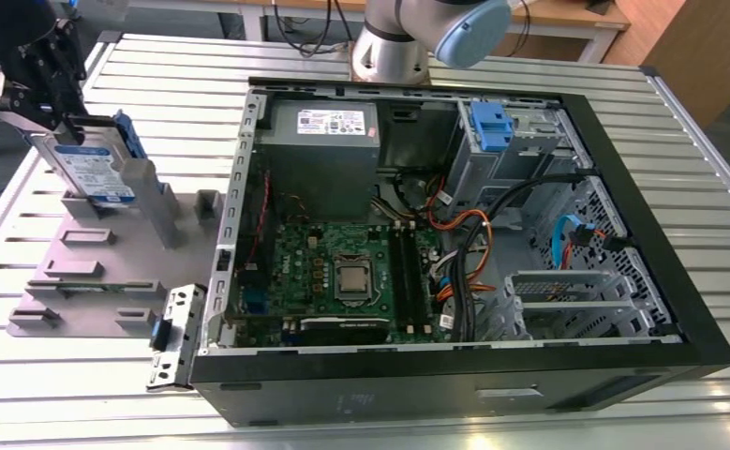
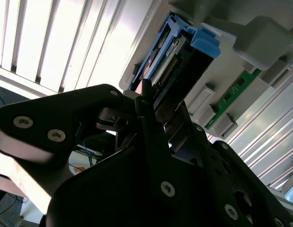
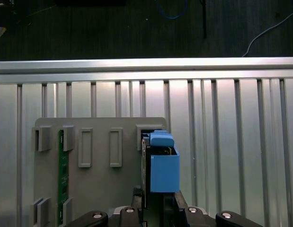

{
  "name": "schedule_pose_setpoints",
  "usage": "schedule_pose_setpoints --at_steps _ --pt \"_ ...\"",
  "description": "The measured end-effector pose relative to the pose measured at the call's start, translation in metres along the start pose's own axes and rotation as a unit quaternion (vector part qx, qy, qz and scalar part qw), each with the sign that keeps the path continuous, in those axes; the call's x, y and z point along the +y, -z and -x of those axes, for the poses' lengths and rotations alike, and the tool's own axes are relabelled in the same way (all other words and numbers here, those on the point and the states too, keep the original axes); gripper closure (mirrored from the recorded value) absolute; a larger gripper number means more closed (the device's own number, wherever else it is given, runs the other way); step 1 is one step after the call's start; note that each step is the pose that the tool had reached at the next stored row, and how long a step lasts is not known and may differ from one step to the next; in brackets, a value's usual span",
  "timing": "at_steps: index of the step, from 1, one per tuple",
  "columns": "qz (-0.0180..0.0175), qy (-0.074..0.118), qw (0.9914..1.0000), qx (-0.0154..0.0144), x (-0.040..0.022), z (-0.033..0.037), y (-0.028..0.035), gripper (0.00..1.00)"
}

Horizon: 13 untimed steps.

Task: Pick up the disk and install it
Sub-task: 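Pick up the disk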

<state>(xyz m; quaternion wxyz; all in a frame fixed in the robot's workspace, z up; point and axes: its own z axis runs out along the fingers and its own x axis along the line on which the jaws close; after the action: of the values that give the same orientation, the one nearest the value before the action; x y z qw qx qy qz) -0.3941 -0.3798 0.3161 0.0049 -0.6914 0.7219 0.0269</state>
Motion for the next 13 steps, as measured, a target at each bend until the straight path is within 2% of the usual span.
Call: schedule_pose_setpoints --at_steps 9,13 --pt "0.0001 0.0 1.0 0.0001 0.0 0.0 0.0003 0.65" --pt "0.0 0.0 1.0 0.0001 0.0002 0.0003 0.006 0.65"
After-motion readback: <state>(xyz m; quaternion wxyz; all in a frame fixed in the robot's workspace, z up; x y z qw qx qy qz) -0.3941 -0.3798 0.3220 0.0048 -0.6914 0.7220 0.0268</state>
